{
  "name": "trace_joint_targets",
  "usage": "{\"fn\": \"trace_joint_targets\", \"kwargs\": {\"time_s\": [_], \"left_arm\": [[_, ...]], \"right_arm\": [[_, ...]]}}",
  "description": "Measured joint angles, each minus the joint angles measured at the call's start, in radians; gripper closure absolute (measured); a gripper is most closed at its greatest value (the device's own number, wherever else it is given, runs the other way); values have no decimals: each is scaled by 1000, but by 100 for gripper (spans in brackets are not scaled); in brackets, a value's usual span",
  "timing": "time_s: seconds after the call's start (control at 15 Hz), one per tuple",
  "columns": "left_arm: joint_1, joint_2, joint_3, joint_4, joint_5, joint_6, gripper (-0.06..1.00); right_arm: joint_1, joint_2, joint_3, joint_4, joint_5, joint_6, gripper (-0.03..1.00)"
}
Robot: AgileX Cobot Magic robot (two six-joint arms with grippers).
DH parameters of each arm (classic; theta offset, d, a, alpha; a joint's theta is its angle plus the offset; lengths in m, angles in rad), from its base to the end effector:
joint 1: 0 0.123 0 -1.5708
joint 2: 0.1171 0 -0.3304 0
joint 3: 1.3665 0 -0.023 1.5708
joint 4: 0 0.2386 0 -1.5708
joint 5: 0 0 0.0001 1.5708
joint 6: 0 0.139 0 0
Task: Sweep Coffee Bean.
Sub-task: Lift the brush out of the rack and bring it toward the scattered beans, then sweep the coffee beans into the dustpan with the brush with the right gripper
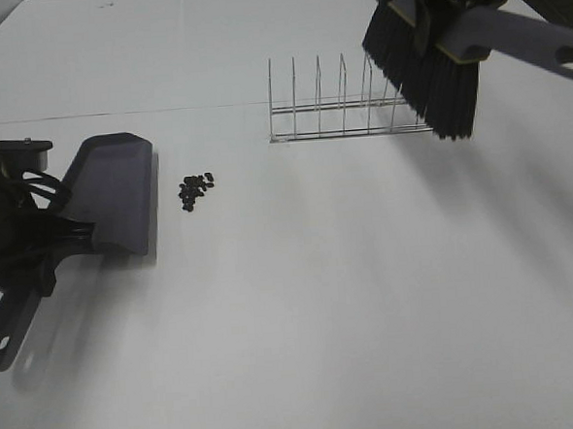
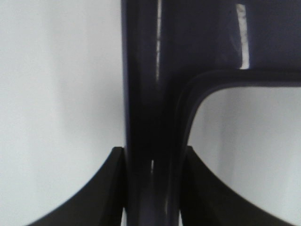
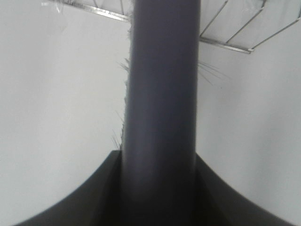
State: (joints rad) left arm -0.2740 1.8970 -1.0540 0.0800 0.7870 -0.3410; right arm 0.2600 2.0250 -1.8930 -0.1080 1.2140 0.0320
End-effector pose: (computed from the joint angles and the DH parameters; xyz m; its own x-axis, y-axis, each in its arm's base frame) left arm 0.3248 -0.0831 0.1358 -0.9990 -0.0103 -0.0443 -0.0123 0.9989 0.0460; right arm 0.4488 0.1049 0.2817 -0.9178 -0.2502 -0.3082 -0.2310 0.9680 -0.0979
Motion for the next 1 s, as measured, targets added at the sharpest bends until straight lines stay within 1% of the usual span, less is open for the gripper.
{"fn": "trace_joint_targets", "kwargs": {"time_s": [0.13,0.27,0.33,0.47,0.53,0.67,0.8,1.0], "left_arm": [[-13,41,0,0,-4,-1,68],[-32,85,-1,-2,-33,-6,68],[-34,97,-2,-3,-45,-7,68],[-35,104,-4,-9,-47,-11,68],[-35,106,-7,-21,-47,-11,68],[-35,107,-8,-30,-47,-11,68],[-35,107,-8,-34,-48,-8,68],[-35,107,-8,-39,-48,0,68]], "right_arm": [[63,0,92,-33,-89,50,61],[102,0,164,-38,-178,93,61],[116,0,189,-40,-209,106,61],[146,17,198,-58,-232,118,61],[180,71,198,-73,-254,119,61],[214,128,178,-93,-256,120,61],[259,201,116,-128,-233,121,61],[307,319,-46,-149,-153,121,61]]}}
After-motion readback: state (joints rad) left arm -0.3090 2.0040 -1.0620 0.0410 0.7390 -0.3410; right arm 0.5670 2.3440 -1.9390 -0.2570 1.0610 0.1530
